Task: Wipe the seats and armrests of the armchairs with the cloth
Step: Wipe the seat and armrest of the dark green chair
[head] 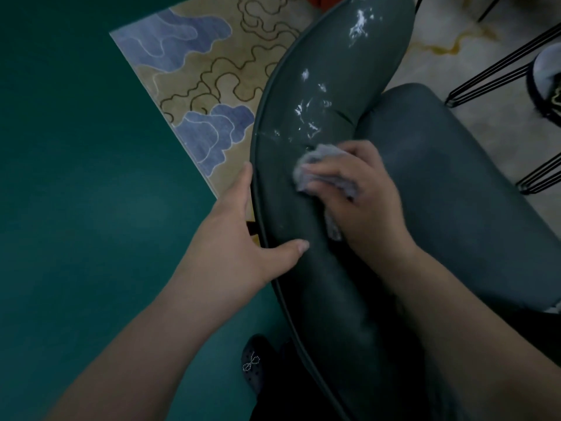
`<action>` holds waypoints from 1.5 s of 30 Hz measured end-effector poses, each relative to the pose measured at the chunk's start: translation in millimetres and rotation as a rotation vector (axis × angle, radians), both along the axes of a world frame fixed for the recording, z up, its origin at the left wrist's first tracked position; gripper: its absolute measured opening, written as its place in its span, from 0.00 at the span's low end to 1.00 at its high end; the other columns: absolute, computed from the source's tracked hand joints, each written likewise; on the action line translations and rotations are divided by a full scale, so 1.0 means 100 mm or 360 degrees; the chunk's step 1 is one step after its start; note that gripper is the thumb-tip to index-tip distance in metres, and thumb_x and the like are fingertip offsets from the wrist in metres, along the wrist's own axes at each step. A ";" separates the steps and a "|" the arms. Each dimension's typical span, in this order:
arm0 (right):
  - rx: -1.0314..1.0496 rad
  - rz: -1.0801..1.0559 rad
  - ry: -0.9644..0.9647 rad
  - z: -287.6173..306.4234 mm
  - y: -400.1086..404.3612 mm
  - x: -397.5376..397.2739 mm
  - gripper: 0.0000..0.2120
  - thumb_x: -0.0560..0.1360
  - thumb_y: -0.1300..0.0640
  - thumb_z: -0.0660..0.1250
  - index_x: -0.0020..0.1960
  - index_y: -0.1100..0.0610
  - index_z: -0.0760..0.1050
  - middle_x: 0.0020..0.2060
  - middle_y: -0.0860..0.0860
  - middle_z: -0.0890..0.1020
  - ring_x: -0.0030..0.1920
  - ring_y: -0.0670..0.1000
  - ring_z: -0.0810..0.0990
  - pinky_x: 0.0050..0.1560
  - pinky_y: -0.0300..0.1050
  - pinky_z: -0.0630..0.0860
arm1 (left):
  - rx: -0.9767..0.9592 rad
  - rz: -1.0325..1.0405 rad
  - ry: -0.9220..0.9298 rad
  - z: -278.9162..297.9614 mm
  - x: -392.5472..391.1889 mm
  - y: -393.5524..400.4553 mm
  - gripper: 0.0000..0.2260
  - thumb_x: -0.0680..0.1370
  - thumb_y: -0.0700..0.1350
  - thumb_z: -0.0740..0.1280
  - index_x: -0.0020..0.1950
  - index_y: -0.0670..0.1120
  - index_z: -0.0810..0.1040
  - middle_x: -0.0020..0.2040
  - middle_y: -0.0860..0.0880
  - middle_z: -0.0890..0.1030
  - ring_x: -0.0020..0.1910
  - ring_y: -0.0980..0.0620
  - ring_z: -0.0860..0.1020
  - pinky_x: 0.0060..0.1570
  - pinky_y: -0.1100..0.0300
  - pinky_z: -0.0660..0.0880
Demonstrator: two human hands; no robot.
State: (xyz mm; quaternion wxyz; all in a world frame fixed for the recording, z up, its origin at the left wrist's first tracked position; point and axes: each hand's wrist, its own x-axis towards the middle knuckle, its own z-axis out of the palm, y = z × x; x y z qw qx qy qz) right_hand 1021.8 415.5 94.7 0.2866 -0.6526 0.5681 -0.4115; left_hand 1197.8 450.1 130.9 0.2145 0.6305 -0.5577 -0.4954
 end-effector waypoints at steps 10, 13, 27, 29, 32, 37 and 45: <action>-0.0073 0.0345 0.0102 0.07 0.13 -0.02 0.07 0.72 0.59 0.72 0.50 0.52 0.83 0.51 0.50 0.73 0.53 0.51 0.75 0.56 0.39 0.71 | 0.0088 -0.0020 0.0019 0.04 -0.01 0.01 0.54 0.60 0.55 0.77 0.77 0.65 0.47 0.69 0.65 0.70 0.62 0.66 0.73 0.62 0.65 0.71; 0.0126 0.0138 0.0088 0.03 0.14 -0.33 0.13 0.71 0.65 0.72 0.50 0.49 0.80 0.48 0.48 0.72 0.50 0.43 0.74 0.53 0.31 0.69 | 0.0133 0.0008 0.0038 0.03 0.00 0.02 0.53 0.61 0.54 0.77 0.76 0.67 0.47 0.66 0.68 0.71 0.54 0.73 0.74 0.48 0.80 0.69; 0.0398 -0.0241 0.0119 0.01 0.21 -0.56 0.10 0.72 0.63 0.72 0.43 0.48 0.79 0.49 0.51 0.74 0.53 0.49 0.76 0.51 0.24 0.66 | 0.0092 0.0010 0.0024 0.02 -0.03 0.01 0.52 0.62 0.54 0.76 0.77 0.65 0.47 0.68 0.71 0.66 0.58 0.70 0.74 0.47 0.84 0.66; 0.0210 -0.0143 0.0000 0.15 0.15 -0.33 0.08 0.71 0.58 0.72 0.45 0.45 0.80 0.50 0.51 0.75 0.53 0.41 0.75 0.53 0.24 0.66 | 0.0079 -0.0027 0.0008 0.01 -0.03 0.01 0.53 0.62 0.54 0.77 0.78 0.63 0.46 0.68 0.69 0.67 0.57 0.70 0.73 0.47 0.84 0.65; -0.0040 0.0451 0.0165 0.30 0.10 0.12 0.04 0.71 0.54 0.72 0.45 0.49 0.84 0.50 0.54 0.75 0.52 0.48 0.74 0.55 0.36 0.69 | 0.0104 -0.0126 -0.0026 0.01 -0.01 0.01 0.57 0.60 0.53 0.76 0.78 0.61 0.41 0.67 0.64 0.69 0.54 0.78 0.71 0.43 0.83 0.65; -0.0002 0.0505 0.0343 0.26 0.09 -0.05 0.04 0.71 0.58 0.73 0.45 0.53 0.85 0.49 0.51 0.73 0.52 0.54 0.73 0.53 0.44 0.69 | 0.0170 -0.0190 0.0021 0.03 0.04 0.02 0.58 0.61 0.53 0.78 0.77 0.63 0.38 0.71 0.63 0.68 0.63 0.69 0.71 0.54 0.77 0.69; -0.0018 0.0398 0.0173 0.11 0.16 -0.06 0.06 0.72 0.54 0.72 0.48 0.49 0.83 0.51 0.50 0.72 0.53 0.50 0.73 0.56 0.36 0.69 | 0.0133 -0.0156 0.0096 -0.01 0.10 0.04 0.55 0.61 0.56 0.79 0.75 0.69 0.42 0.72 0.65 0.67 0.66 0.64 0.71 0.65 0.58 0.71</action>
